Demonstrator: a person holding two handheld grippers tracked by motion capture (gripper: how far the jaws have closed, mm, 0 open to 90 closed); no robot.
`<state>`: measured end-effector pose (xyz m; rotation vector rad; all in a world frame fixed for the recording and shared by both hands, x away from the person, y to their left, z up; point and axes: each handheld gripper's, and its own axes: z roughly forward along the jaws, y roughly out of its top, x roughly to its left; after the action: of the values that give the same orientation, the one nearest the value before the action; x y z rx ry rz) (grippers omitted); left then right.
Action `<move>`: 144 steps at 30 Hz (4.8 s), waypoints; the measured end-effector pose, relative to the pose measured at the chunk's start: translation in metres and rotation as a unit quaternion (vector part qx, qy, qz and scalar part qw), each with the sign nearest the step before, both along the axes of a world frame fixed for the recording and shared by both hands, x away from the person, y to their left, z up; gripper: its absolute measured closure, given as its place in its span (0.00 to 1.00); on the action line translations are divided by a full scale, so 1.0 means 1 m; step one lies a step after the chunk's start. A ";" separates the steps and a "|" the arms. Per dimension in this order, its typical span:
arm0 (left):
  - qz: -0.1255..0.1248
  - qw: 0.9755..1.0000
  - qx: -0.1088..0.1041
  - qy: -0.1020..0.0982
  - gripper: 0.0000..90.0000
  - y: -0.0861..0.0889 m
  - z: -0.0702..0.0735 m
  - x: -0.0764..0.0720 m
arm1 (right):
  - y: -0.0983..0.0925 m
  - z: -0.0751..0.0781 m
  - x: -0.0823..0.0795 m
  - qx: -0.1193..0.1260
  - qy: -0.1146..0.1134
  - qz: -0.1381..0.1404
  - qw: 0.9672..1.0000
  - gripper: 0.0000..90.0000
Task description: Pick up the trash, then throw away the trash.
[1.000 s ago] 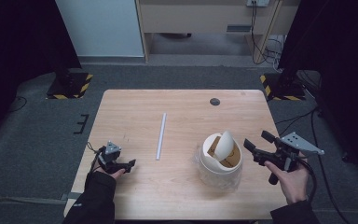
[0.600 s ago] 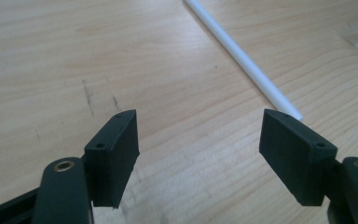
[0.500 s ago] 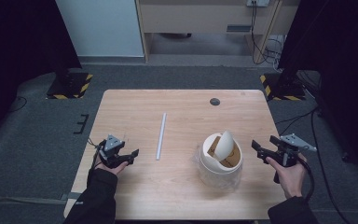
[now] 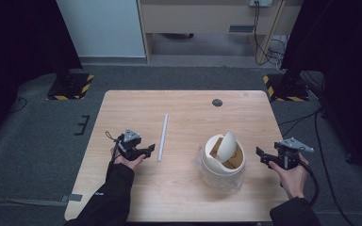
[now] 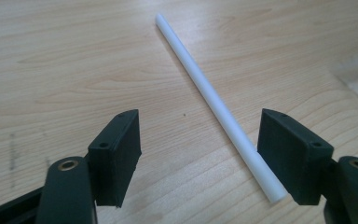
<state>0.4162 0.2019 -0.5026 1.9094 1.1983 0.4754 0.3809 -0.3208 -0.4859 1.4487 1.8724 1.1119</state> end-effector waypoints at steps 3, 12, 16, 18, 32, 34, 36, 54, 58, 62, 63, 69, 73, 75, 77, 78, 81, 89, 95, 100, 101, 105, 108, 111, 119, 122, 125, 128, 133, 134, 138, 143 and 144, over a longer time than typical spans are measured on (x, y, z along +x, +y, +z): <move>0.003 1.000 -0.013 0.007 0.35 -0.009 -0.003 0.007 | 0.000 -0.003 0.001 -0.011 0.002 -0.007 1.000 0.20; -0.007 0.999 0.009 0.035 0.43 -0.038 -0.016 0.014 | 0.001 -0.006 0.002 -0.016 0.011 -0.008 1.000 0.21; -0.007 0.999 0.026 0.045 0.51 -0.041 -0.019 0.014 | 0.002 -0.007 0.001 -0.016 0.014 -0.007 1.000 0.22; -0.005 0.998 0.033 0.049 0.56 -0.040 -0.020 0.013 | 0.003 -0.008 0.002 -0.018 0.015 -0.005 1.000 0.22; 0.009 0.996 0.067 0.057 0.84 -0.037 -0.022 0.011 | 0.005 -0.008 0.002 -0.021 0.022 0.001 1.000 0.22; 0.009 0.996 0.070 0.056 0.87 -0.035 -0.022 0.011 | 0.005 -0.008 0.002 -0.022 0.022 0.003 0.999 0.22; 0.009 0.996 0.069 0.058 0.87 -0.034 -0.021 0.012 | 0.004 -0.008 0.002 -0.022 0.024 0.003 0.999 0.22; 0.012 1.000 -0.014 -0.009 0.88 -0.012 0.023 -0.005 | 0.002 -0.007 0.002 -0.018 0.020 0.001 1.000 0.23; 0.009 0.999 -0.031 -0.036 0.88 -0.006 0.038 -0.013 | 0.001 -0.006 0.001 -0.016 0.018 -0.001 1.000 0.23; 0.004 0.997 -0.044 -0.070 0.88 -0.001 0.053 -0.023 | 0.000 -0.006 0.001 -0.013 0.018 -0.002 1.000 0.23; 0.004 0.996 -0.048 -0.074 0.88 0.000 0.056 -0.024 | 0.000 -0.007 0.001 -0.014 0.018 -0.002 1.000 0.23; -0.003 0.992 -0.063 -0.109 0.88 0.006 0.068 -0.037 | -0.002 -0.003 0.002 -0.003 0.008 -0.008 1.000 0.23; -0.005 0.987 -0.078 -0.138 0.88 0.007 0.079 -0.042 | -0.002 0.003 0.003 0.009 -0.008 -0.007 1.000 0.24; -0.008 0.985 -0.082 -0.150 0.88 0.006 0.084 -0.045 | -0.003 0.007 0.003 0.014 -0.015 -0.005 1.000 0.24; -0.015 0.983 -0.086 -0.161 0.88 0.005 0.090 -0.047 | -0.003 0.013 0.003 0.025 -0.026 -0.005 0.999 0.24; -0.020 0.982 -0.089 -0.166 0.88 0.005 0.093 -0.048 | -0.003 0.015 0.002 0.027 -0.030 -0.005 0.999 0.24; -0.029 0.976 -0.098 -0.191 0.88 0.003 0.103 -0.052 | -0.003 0.025 0.000 0.041 -0.050 -0.003 0.998 0.25; -0.050 0.965 -0.116 -0.228 0.88 -0.006 0.123 -0.063 | 0.007 0.046 -0.001 0.069 -0.085 0.019 0.994 0.26; -0.064 0.962 -0.119 -0.239 0.88 -0.012 0.129 -0.068 | 0.019 0.066 -0.001 0.085 -0.114 0.040 0.989 0.27; -0.076 0.960 -0.117 -0.242 0.88 -0.020 0.130 -0.069 | 0.027 0.080 -0.003 0.099 -0.130 0.060 0.985 0.28; -0.079 0.960 -0.115 -0.243 0.88 -0.022 0.130 -0.070 | 0.029 0.084 -0.003 0.106 -0.135 0.062 0.983 0.28; -0.090 0.959 -0.114 -0.243 0.88 -0.029 0.131 -0.072 | 0.035 0.097 -0.003 0.121 -0.152 0.075 0.978 0.28; -0.099 0.958 -0.115 -0.244 0.88 -0.036 0.131 -0.073 | 0.041 0.106 -0.001 0.131 -0.162 0.085 0.974 0.29; -0.105 0.957 -0.116 -0.244 0.88 -0.041 0.131 -0.073 | 0.049 0.114 0.000 0.137 -0.172 0.096 0.971 0.29; -0.126 0.953 -0.121 -0.249 0.88 -0.060 0.136 -0.073 | 0.065 0.133 0.002 0.152 -0.186 0.123 0.963 0.31; -0.132 0.951 -0.127 -0.251 0.88 -0.067 0.138 -0.073 | 0.069 0.137 0.002 0.164 -0.190 0.132 0.959 0.31; -0.140 0.949 -0.128 -0.253 0.88 -0.074 0.139 -0.074 | 0.075 0.141 0.002 0.176 -0.191 0.142 0.955 0.32; -0.149 0.947 -0.129 -0.253 0.88 -0.082 0.139 -0.075 | 0.081 0.145 0.002 0.182 -0.192 0.151 0.952 0.33; -0.162 0.945 -0.129 -0.252 0.88 -0.094 0.137 -0.077 | 0.090 0.151 0.001 0.195 -0.192 0.167 0.947 0.35; -0.165 0.945 -0.128 -0.253 0.88 -0.095 0.136 -0.078 | 0.092 0.152 0.001 0.199 -0.193 0.171 0.946 0.36; -0.175 0.943 -0.130 -0.253 0.88 -0.103 0.135 -0.080 | 0.100 0.155 0.001 0.215 -0.187 0.186 0.940 0.37; -0.186 0.941 -0.130 -0.252 0.88 -0.110 0.134 -0.083 | 0.109 0.154 0.003 0.236 -0.172 0.201 0.935 0.42; -0.188 0.940 -0.130 -0.252 0.88 -0.111 0.133 -0.083 | 0.110 0.154 0.003 0.239 -0.169 0.203 0.934 0.43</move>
<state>0.3330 0.0906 -0.3691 1.6011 0.5174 0.5263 0.3837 -0.2109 -0.3323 1.0117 1.7601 1.9899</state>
